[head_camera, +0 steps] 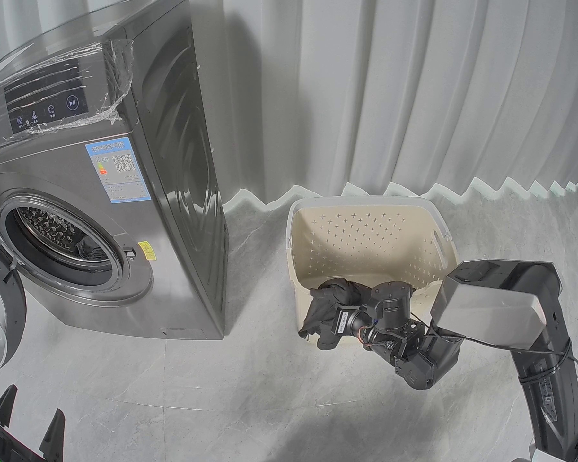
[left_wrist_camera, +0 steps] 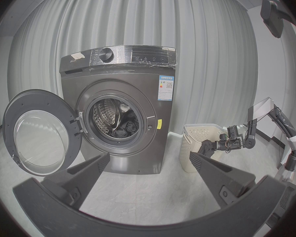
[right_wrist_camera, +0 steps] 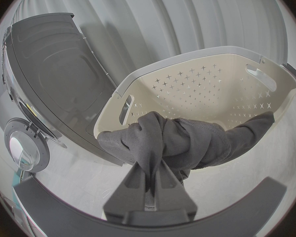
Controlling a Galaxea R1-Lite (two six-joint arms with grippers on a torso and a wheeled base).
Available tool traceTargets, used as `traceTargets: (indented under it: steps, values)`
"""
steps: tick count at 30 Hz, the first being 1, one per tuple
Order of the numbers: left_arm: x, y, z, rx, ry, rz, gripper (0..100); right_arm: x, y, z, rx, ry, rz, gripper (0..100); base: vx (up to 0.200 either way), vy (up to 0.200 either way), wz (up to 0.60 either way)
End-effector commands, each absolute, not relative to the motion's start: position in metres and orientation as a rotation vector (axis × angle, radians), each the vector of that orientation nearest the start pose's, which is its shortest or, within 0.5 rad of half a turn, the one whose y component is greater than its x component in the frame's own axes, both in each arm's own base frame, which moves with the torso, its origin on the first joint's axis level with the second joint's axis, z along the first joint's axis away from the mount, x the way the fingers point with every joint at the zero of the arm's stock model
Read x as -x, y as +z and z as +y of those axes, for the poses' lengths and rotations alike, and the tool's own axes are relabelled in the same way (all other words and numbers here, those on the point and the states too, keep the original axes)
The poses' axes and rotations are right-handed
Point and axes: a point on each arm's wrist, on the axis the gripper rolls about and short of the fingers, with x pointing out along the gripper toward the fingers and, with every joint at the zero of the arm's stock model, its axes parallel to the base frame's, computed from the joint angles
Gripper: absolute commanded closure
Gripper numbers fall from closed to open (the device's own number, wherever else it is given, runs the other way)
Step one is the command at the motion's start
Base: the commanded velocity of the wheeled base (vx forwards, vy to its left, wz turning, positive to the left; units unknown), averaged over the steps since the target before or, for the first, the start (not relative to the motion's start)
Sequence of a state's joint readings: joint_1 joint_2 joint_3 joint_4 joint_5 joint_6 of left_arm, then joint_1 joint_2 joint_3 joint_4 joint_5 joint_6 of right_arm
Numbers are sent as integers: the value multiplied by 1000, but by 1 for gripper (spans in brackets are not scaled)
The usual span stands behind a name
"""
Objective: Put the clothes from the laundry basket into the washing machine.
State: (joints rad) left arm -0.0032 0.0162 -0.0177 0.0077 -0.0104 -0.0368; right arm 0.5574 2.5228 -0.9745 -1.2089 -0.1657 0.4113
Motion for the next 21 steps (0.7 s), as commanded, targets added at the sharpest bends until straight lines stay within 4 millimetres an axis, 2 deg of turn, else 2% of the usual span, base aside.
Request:
traceTargets:
  steps: [1, 5, 6, 9, 13, 14, 15, 16, 21]
  values:
    - [23, 76, 0, 38, -12, 5, 0, -357, -32, 219, -282, 320, 387, 100, 0, 0, 0]
    - [23, 76, 0, 38, -14, 5, 0, -353, -29, 220, -282, 328, 381, 100, 0, 0, 0]
    - [23, 76, 0, 38, -14, 5, 0, -346, -24, 221, -275, 341, 375, 100, 0, 0, 0]
    - [23, 76, 0, 38, -12, 5, 0, -335, 2, 221, -270, 370, 329, 100, 0, 0, 0]
    - [23, 76, 0, 38, -12, 5, 0, -321, 35, 214, -240, 392, 261, 100, 0, 0, 0]
    - [23, 76, 0, 38, -12, 5, 0, -314, 49, 209, -217, 402, 221, 100, 0, 0, 0]
    - [23, 76, 0, 38, -12, 5, 0, -312, 52, 208, -213, 404, 212, 100, 0, 0, 0]
    - [23, 76, 0, 38, -12, 5, 0, -306, 68, 203, -200, 416, 151, 100, 0, 0, 0]
    - [23, 76, 0, 38, -12, 5, 0, -277, 109, 191, -209, 457, 19, 100, 0, 0, 0]
